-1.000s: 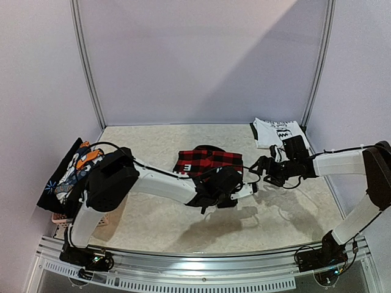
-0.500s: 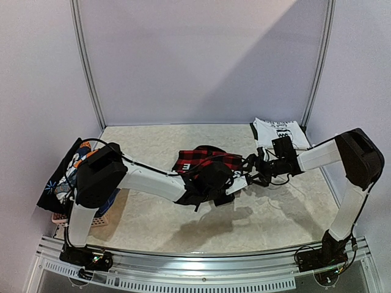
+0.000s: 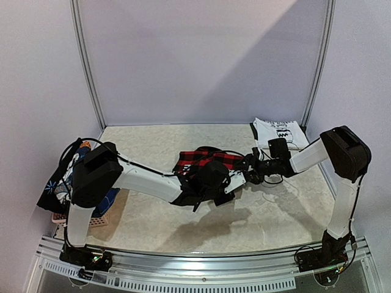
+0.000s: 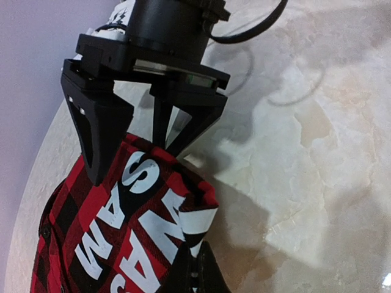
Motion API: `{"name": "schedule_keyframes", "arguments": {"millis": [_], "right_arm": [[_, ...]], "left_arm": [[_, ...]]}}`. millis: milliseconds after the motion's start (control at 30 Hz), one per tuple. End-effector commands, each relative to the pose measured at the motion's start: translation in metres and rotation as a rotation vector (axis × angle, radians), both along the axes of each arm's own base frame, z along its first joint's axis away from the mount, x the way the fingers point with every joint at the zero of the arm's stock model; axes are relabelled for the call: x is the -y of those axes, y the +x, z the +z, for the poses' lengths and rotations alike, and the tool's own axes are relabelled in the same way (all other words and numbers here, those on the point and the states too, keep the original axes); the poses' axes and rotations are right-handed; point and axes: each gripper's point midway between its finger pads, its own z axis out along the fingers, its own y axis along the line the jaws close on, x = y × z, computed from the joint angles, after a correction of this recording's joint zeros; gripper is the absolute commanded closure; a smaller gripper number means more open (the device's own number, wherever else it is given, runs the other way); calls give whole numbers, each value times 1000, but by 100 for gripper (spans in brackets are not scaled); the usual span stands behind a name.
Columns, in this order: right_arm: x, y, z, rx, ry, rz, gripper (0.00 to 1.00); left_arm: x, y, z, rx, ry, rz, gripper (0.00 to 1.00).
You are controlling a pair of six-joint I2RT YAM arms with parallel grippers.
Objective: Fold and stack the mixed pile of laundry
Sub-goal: Pass from the left arm to the right
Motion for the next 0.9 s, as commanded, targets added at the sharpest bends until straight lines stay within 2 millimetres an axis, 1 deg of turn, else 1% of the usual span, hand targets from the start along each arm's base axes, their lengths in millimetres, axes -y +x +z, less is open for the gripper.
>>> {"name": "schedule_keyframes", "arguments": {"millis": [0,100,300,400,467,500,533,600,667,700,767,867], "right_arm": [[-6,10,-5,-5,37,-2,36],[-8,13,-8,-11,60,-4,45],[-11,15,-8,-9,81,-3,57],[-12,17,-5,0,84,-2,66],[-12,18,-3,6,85,0,76],[-12,19,-3,5,84,0,81],[-13,20,-3,4,82,2,86],[-14,22,-3,6,77,8,94],[-14,23,-4,2,69,10,100],[-14,24,-4,3,60,12,100],[-14,26,-4,1,42,16,100],[-13,31,-3,4,4,21,100]], "left_arm": [[4,1,30,-8,-108,-1,100],[3,-1,28,-20,-108,-5,100],[2,-5,26,-34,-110,-10,100],[2,-6,25,-42,-114,-11,100],[3,-8,25,-48,-115,-15,100],[2,-9,25,-50,-116,-16,98],[2,-10,24,-55,-113,-20,94],[0,-12,22,-62,-109,-20,78],[-2,-15,21,-71,-112,-23,60],[-4,-17,21,-75,-116,-23,53],[-8,-19,22,-83,-125,-20,44],[-16,-24,26,-101,-136,-8,38]]}}
